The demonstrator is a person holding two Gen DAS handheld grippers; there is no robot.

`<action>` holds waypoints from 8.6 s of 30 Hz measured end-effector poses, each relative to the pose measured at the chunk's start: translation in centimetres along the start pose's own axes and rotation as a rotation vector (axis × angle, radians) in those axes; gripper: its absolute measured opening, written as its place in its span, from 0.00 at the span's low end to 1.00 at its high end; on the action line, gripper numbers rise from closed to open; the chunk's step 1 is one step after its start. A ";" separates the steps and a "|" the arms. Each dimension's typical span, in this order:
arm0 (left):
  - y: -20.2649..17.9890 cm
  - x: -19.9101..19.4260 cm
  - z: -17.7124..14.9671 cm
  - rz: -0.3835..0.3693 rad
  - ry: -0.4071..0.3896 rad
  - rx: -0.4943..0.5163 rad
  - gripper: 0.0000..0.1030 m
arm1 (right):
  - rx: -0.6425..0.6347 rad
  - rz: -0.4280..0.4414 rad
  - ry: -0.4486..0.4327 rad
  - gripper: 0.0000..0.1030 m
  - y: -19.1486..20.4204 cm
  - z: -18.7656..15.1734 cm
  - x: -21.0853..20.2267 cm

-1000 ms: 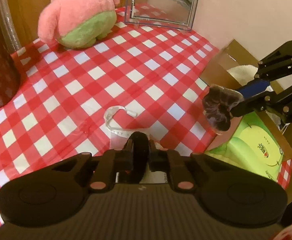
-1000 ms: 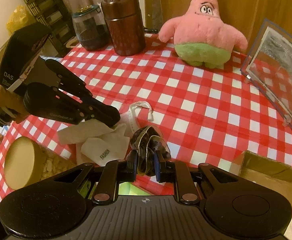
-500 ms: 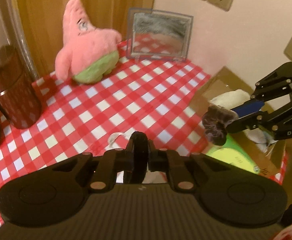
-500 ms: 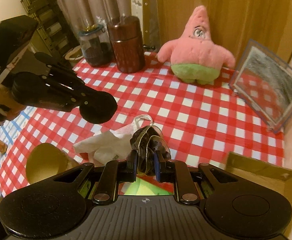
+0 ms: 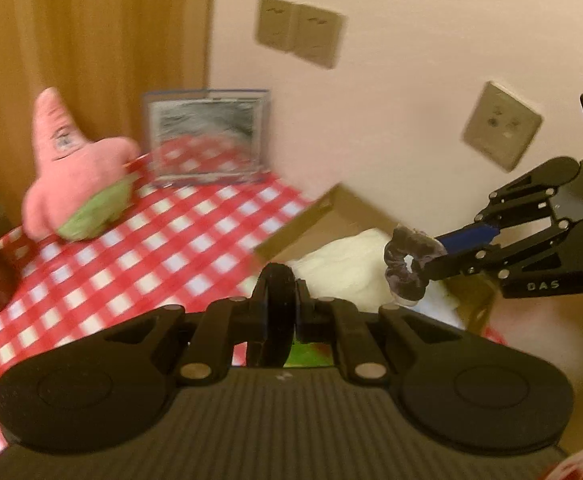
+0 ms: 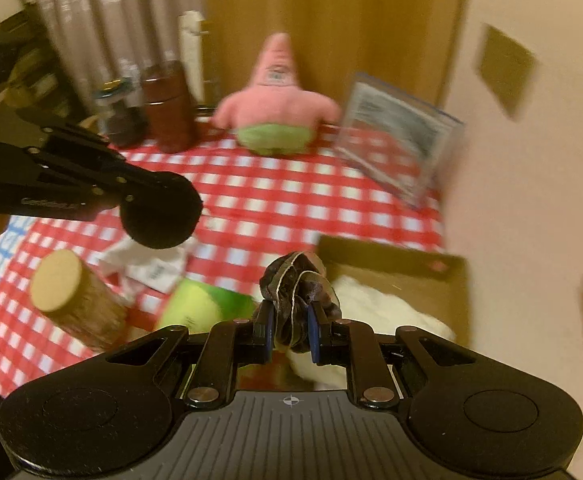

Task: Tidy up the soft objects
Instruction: 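Carry the scrunchie and black pad over the cardboard tray, then open both tools to drop the scrunchie and pad into the tray, then withdraw both tools from the tray toward the white cloth and mesh bag, then grasp the white cloth with the right tool while the left tool grasps the mesh bag, then lift and carry the white cloth and mesh bag over the cardboard tray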

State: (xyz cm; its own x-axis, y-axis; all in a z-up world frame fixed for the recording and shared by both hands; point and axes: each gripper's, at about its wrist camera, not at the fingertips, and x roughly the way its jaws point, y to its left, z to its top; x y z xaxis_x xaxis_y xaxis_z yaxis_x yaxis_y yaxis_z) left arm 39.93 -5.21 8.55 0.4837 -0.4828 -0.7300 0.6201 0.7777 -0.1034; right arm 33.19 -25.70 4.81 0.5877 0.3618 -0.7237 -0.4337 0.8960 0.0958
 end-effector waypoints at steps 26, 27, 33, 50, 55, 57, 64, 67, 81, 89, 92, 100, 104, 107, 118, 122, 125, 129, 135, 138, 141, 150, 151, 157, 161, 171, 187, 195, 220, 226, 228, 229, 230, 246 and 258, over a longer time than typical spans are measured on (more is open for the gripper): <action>-12.5 14.6 -1.8 -0.106 0.103 0.003 0.30 | 0.020 -0.194 0.212 0.17 -6.9 -9.7 3.2; -12.3 14.4 -1.8 -0.103 0.101 0.000 0.30 | 0.025 -0.193 0.212 0.17 -6.9 -9.7 3.2; -11.0 12.8 -1.8 -0.066 0.094 -0.005 0.30 | 0.073 -0.167 0.198 0.26 -7.3 -9.5 3.4; -11.4 5.4 -4.1 0.038 0.052 0.044 0.30 | 0.088 -0.160 0.111 0.57 -3.9 -9.8 -1.2; -11.9 2.6 -5.7 0.065 0.031 0.015 0.33 | 0.097 -0.159 0.080 0.57 -2.0 -10.6 -3.3; -12.2 1.5 -6.4 0.086 0.024 0.019 0.38 | 0.103 -0.149 0.066 0.57 -1.3 -11.0 -4.1; -12.8 -2.4 -8.5 0.147 -0.009 0.012 0.54 | 0.125 -0.126 0.029 0.57 1.1 -12.1 -6.0; -12.9 -4.0 -9.5 0.165 -0.024 0.009 0.62 | 0.128 -0.115 0.018 0.57 2.1 -12.5 -6.6; -12.3 -10.6 -12.7 0.252 -0.093 -0.002 0.80 | 0.098 -0.074 -0.027 0.57 6.9 -12.3 -8.3; -10.8 -13.9 -13.8 0.281 -0.132 -0.038 0.81 | 0.045 -0.085 -0.052 0.57 9.5 -11.5 -8.6; -10.1 -14.9 -14.1 0.295 -0.139 -0.045 0.82 | 0.028 -0.085 -0.058 0.57 10.4 -11.1 -8.5; -8.0 -16.9 -15.0 0.326 -0.149 -0.068 0.82 | -0.012 -0.088 -0.069 0.57 12.0 -10.3 -8.0; -6.8 -17.7 -15.4 0.348 -0.153 -0.073 0.82 | -0.022 -0.086 -0.076 0.57 12.5 -9.9 -7.7; -5.7 -18.3 -15.7 0.363 -0.155 -0.081 0.82 | -0.033 -0.084 -0.076 0.57 12.8 -9.6 -7.3; -0.1 -19.7 -16.0 0.396 -0.138 -0.111 0.82 | -0.053 -0.037 -0.072 0.57 13.4 -7.3 -4.5; 2.6 -19.4 -15.7 0.404 -0.114 -0.109 0.82 | -0.068 0.009 -0.081 0.57 13.4 -5.8 -3.1; 4.8 -18.9 -15.4 0.411 -0.093 -0.099 0.82 | -0.091 0.028 -0.084 0.57 13.4 -4.4 -1.6; 8.0 -17.8 -15.1 0.405 -0.064 -0.106 0.82 | -0.132 0.053 -0.081 0.57 13.5 -2.5 0.8; 12.4 -15.3 -14.6 0.368 -0.014 -0.055 0.82 | -0.286 0.096 -0.074 0.58 13.8 0.0 5.1; 14.3 -13.7 -14.7 0.345 0.025 -0.011 0.82 | -0.389 0.123 -0.061 0.57 14.3 1.2 7.4; 16.0 -12.4 -15.1 0.325 0.052 0.027 0.82 | -0.513 0.160 -0.029 0.57 14.9 2.1 9.8; 20.7 -8.4 -17.1 0.293 0.122 0.095 0.82 | -0.846 0.262 0.027 0.57 16.4 3.3 16.6; 21.0 -8.0 -17.4 0.288 0.131 0.105 0.82 | -0.883 0.261 0.033 0.58 16.7 3.3 17.4; 22.0 -5.1 -18.5 0.250 0.182 0.197 0.82 | -1.076 0.289 0.059 0.58 18.1 3.0 21.6; 22.5 -3.4 -19.0 0.241 0.200 0.216 0.82 | -1.185 0.300 0.079 0.58 19.2 2.6 23.8; 23.6 -0.4 -20.0 0.209 0.193 0.176 0.82 | -1.341 0.344 0.145 0.58 21.7 2.0 28.8; 23.8 0.8 -20.7 0.204 0.211 0.170 0.82 | -1.151 0.412 0.190 0.05 21.1 3.2 29.9; 22.9 0.9 -19.8 0.211 0.216 0.181 0.82 | -0.937 0.369 0.132 0.04 18.3 5.5 26.5; 19.5 10.9 -13.3 0.023 0.272 0.110 0.84 | -0.409 0.153 0.093 0.04 8.3 8.7 21.3; 18.4 13.6 -13.3 0.046 0.363 0.195 0.80 | -0.366 0.133 0.073 0.04 7.0 8.5 21.0; 17.9 14.1 -13.4 0.064 0.384 0.231 0.70 | -0.360 0.129 0.070 0.04 6.8 8.3 20.9; 17.8 14.1 -13.5 0.069 0.393 0.241 0.68 | -0.353 0.126 0.070 0.04 6.7 8.3 20.9; 17.9 14.2 -13.6 0.063 0.395 0.237 0.60 | -0.348 0.123 0.070 0.04 6.6 8.2 20.9; 19.2 9.2 -11.7 0.139 0.380 0.127 0.02 | -0.262 0.126 0.044 0.04 5.8 7.9 17.8; 16.4 0.7 -9.2 0.310 0.276 0.021 0.02 | -0.107 0.118 -0.008 0.04 5.3 6.0 9.8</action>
State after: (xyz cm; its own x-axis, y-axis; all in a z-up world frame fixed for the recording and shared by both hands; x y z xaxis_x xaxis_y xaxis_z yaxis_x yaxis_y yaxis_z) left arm 44.80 10.93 0.15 0.4672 -0.0985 -0.8786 0.4853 0.8593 0.1617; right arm 40.77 -15.83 2.30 0.5336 0.4657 -0.7060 -0.5704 0.8145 0.1062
